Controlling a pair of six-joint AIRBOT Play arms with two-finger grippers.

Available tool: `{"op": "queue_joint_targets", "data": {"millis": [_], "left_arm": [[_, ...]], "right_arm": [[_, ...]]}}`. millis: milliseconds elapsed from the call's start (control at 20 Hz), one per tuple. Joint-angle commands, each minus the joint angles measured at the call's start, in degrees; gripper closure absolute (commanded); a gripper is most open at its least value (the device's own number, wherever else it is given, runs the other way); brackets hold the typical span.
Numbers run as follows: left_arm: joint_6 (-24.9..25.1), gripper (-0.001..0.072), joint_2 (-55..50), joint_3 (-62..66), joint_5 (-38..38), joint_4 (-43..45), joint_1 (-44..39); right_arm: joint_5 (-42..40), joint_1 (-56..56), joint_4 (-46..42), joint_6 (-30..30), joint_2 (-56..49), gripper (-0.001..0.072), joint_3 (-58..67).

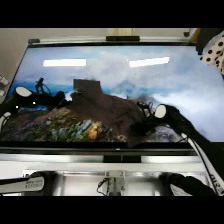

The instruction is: Fold the shirts.

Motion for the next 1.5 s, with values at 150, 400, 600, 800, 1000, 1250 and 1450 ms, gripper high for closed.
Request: {"op": "queue_joint_targets", "data": {"millis": [150,400,600,800,1000,1250,1450], "left_arm": [[13.68,0.0679,17.27,19.15,-2.19,-0.04,1.03],[11.1,0.0679,34.88,39.93,8.04,-0.07,2.75],[4.02,0.0679,45.18,41.13,4.35,4.57,2.75],[-3.87,0.0679,47.95,41.13,-10.75,17.31,2.75],[-3.87,0.0678,47.52,35.91,-17.99,18.78,2.75],[-3.85,0.0677,46.51,9.2,-19.32,20.9,2.75],[-3.89,0.0677,36.04,-10.08,-0.33,15.78,2.75]], "right_arm": [[18.71,0.11,-26.64,-6.71,11.52,0.0659,23.96],[10.69,0.13,-39.71,-6.27,26.93,0.0659,49.57],[9.7,0.11,-35.63,-0.37,34.97,0.0659,53.53],[33.33,0.11,-35.54,0.2,34.38,0.0659,53.51],[39.12,0.11,-36.61,5.55,31.39,0.0659,46.64],[25.46,0.11,-35.71,7.85,27.41,0.0659,13.35],[-1.05,0.11,-34.82,12.74,11.85,0.0659,5.01]]}}
